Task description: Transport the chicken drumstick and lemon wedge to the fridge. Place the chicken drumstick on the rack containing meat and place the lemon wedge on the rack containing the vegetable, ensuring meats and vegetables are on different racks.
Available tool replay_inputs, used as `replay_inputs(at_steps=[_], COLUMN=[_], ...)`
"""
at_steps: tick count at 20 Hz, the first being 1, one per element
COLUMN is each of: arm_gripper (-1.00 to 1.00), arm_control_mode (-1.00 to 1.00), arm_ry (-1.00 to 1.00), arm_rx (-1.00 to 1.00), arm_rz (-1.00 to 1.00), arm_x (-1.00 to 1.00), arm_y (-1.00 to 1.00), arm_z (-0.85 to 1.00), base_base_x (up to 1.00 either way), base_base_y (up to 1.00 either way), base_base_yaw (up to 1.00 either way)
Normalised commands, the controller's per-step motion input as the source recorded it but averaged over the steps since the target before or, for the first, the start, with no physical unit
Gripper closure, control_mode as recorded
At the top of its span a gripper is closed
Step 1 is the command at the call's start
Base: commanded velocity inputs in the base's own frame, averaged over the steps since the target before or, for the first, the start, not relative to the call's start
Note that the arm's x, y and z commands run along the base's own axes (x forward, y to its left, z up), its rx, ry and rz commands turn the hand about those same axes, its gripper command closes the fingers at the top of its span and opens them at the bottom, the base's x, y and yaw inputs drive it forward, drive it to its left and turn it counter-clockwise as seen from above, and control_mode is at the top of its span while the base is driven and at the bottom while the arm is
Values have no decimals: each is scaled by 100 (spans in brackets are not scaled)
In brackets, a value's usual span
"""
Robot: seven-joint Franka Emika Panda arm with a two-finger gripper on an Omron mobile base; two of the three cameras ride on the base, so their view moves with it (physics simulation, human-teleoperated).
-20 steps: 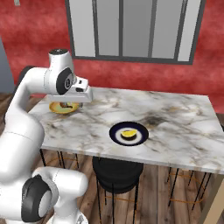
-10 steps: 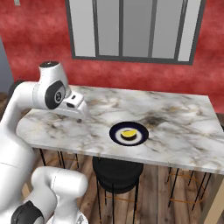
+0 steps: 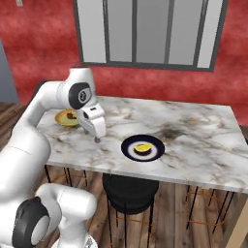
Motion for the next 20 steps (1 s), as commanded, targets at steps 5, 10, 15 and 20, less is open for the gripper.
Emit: replay_inputs(at_steps=[5,10,15,20], arm_gripper=[-100,-100,-100,-100], arm_control_mode=[-100,-100,-100,-100], arm_ry=[12,-3,-21,-8], arm_rx=[4,0,1,0], arm_rz=[-36,-22,-6,-4], arm_x=[60,45,9,27], arm_y=[-57,-46,-19,-30], arm_z=[-26,-54,-49,-40], base_base_x=[0,0,0,0], base_base_y=[0,0,0,0], base_base_yaw=[0,0,0,0])
